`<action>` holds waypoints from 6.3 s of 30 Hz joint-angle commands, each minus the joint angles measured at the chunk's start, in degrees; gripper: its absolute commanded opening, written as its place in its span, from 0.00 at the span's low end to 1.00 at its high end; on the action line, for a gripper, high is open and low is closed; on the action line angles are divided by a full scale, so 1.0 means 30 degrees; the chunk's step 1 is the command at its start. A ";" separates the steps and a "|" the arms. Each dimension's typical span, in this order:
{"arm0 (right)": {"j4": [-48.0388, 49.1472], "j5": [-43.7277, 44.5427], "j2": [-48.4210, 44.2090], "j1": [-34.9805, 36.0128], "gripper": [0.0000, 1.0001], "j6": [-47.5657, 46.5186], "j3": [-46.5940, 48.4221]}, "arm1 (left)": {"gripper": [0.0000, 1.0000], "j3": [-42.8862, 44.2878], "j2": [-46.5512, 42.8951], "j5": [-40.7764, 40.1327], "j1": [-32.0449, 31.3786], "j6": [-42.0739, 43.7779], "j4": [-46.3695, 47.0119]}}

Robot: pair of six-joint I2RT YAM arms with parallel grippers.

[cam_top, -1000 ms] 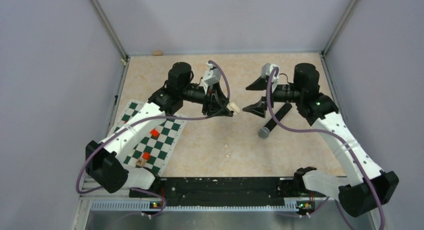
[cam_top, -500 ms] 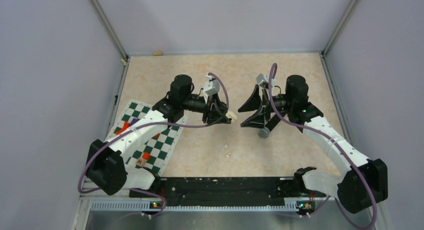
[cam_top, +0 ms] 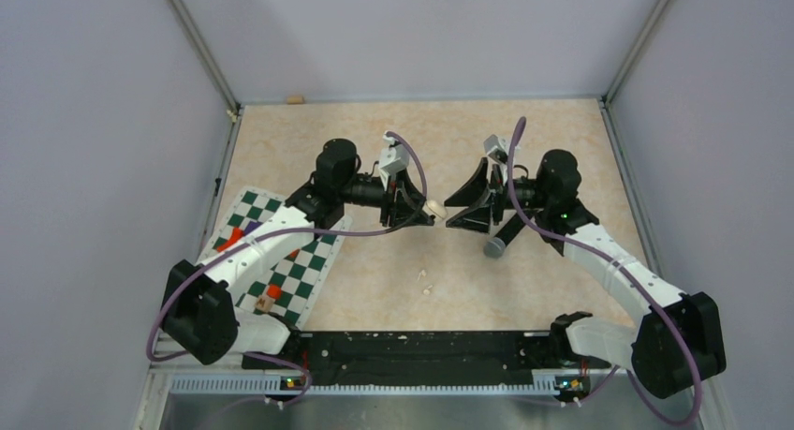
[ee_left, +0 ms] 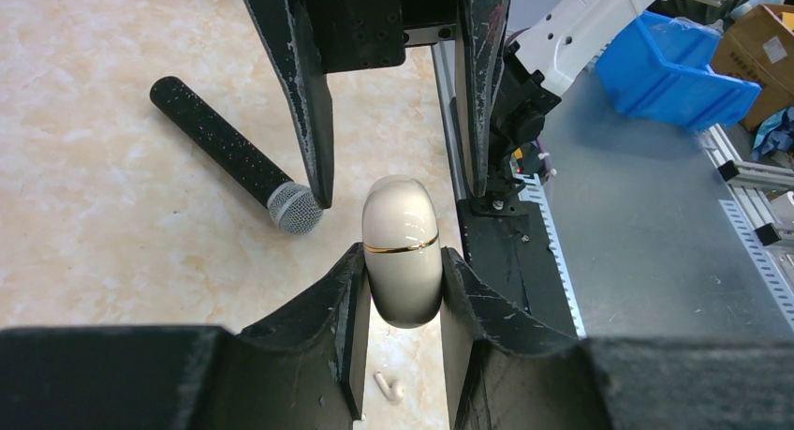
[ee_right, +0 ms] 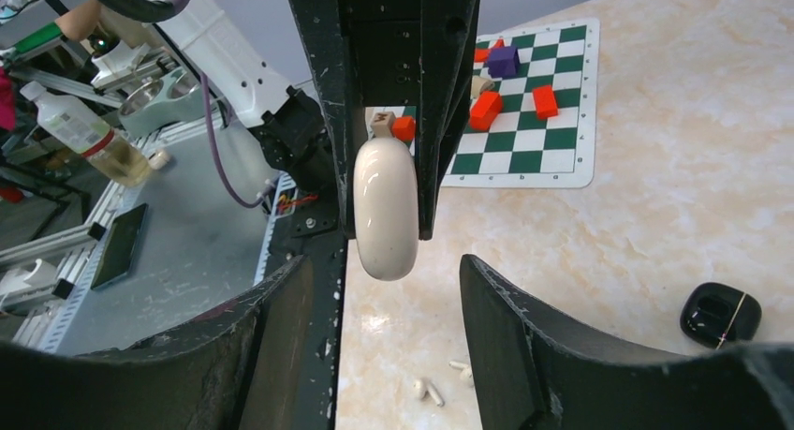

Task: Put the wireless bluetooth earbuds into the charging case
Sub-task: Pick up the charging case at the center of the board.

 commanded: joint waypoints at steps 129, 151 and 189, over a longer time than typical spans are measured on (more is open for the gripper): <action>-0.5624 0.2342 -0.0373 0.0992 0.19 -0.6850 0.1719 | 0.50 0.0519 0.1527 0.0372 -0.0526 0.0529 0.0029; -0.6227 0.2254 -0.0429 0.1021 0.19 -0.7357 0.1837 | 0.53 0.0697 0.1595 0.0016 -0.0522 0.0369 -0.0014; -0.3827 0.5459 -0.1034 0.0556 0.74 -0.5385 0.1193 | 0.13 0.0613 0.1697 0.0347 -0.0723 0.1263 -0.0535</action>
